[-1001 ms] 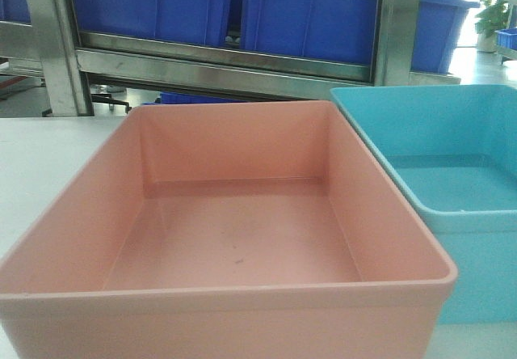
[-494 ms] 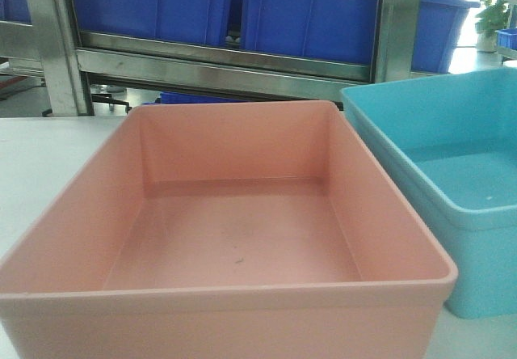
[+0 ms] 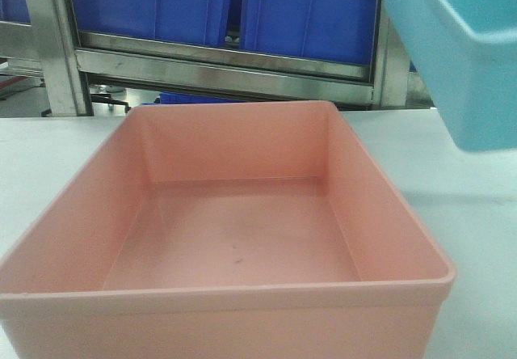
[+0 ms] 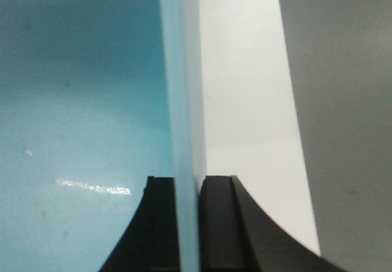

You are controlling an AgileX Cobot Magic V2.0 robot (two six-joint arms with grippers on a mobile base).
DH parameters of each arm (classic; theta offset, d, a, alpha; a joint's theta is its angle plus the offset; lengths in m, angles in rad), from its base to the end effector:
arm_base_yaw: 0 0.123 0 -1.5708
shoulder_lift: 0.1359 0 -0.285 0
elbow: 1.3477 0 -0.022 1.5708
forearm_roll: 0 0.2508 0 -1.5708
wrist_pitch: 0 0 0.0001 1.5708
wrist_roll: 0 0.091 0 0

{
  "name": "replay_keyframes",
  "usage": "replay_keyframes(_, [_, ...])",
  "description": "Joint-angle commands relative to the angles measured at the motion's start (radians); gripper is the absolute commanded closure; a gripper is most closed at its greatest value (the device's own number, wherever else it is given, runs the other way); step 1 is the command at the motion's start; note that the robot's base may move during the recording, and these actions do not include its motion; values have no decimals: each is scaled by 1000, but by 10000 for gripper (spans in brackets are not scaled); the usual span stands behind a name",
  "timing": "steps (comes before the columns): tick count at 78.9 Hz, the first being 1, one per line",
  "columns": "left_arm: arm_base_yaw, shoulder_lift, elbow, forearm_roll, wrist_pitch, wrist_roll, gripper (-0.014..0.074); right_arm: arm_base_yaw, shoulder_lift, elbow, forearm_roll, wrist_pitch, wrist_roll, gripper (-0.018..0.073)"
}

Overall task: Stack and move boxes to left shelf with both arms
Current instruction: 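Lift the light-blue box with the right gripper onto the pink box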

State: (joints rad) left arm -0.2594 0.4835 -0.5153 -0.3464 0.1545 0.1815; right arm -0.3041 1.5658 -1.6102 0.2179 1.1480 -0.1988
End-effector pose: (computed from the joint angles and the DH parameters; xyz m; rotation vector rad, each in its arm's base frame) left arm 0.1005 -0.0316 0.3376 0.1200 1.6050 -0.3682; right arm 0.3207 -0.0818 0.3848 0.1762 2.5447 0.0974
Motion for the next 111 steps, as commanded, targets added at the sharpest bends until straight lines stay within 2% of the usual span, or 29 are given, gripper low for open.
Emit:
replay_keyframes(1, [-1,3,-29,-12,-73,1,230,26,-82,-52,113,-21,93,503])
replay_keyframes(13, [-1,3,-29,-12,-73,1,230,140,-128,-52,124,44,234,503])
replay_keyframes(23, [-1,3,-29,-12,-73,1,230,290,-136,-51,120,95,359,503])
replay_keyframes(37, [-1,3,-29,-12,-73,1,230,529,-131,2,17,64,521,503])
replay_keyframes(42, [-1,3,-29,-12,-73,1,230,592,-131,36,-7,33,580,503])
replay_keyframes(55, [-1,3,-29,-12,-73,1,230,706,-130,104,-37,-45,662,503])
replay_keyframes(65, [-1,3,-29,-12,-73,1,230,790,-114,132,-128,-69,739,503])
replay_keyframes(76, [-1,3,-29,-12,-73,1,230,843,-64,131,-158,-106,772,503])
replay_keyframes(111, [-1,3,-29,-12,-73,1,230,844,-5,132,-150,-115,763,503])
